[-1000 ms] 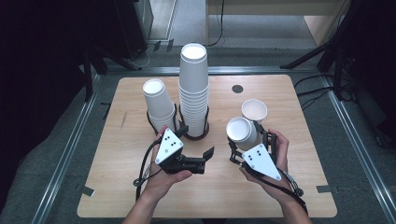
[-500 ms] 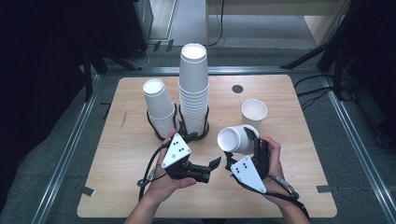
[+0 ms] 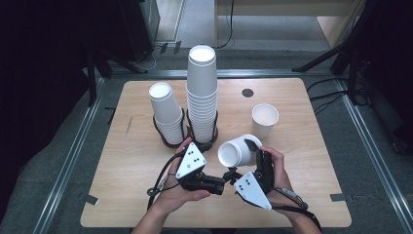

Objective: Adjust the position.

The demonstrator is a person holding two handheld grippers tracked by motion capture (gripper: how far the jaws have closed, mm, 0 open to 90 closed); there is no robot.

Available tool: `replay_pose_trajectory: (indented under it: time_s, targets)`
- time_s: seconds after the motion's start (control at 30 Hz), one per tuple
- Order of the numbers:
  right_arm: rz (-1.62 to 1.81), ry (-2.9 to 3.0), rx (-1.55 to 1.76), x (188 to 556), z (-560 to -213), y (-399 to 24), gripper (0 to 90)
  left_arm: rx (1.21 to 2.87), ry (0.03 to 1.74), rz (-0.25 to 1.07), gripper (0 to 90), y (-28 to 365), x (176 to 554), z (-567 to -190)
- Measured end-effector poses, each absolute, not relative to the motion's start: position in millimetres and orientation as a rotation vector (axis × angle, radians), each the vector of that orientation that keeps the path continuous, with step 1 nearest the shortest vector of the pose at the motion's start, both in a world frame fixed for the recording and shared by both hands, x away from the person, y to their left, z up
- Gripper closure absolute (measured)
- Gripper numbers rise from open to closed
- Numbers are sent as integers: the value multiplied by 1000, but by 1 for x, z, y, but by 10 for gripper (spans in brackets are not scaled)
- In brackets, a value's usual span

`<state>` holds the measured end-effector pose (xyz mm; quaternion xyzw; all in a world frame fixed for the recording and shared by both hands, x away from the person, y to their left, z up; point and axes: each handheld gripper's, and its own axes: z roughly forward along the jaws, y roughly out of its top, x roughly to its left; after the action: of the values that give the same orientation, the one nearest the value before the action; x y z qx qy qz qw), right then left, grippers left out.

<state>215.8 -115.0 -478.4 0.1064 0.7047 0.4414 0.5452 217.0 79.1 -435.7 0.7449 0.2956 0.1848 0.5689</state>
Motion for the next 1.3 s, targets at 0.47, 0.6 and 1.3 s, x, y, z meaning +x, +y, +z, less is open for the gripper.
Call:
replay_pose_trajectory:
  time_s: [0.47, 0.6, 1.3]
  targets:
    - [1097, 1710, 205, 210, -479, -110, 179, 1762, 684, 408, 25, 75, 215, -434]
    - [1127, 1717, 200, 209, -478, -110, 179, 1756, 682, 388, 35, 76, 215, -434]
    - [1141, 1738, 168, 205, -478, -107, 179, 1793, 724, 399, 119, 72, 214, -433]
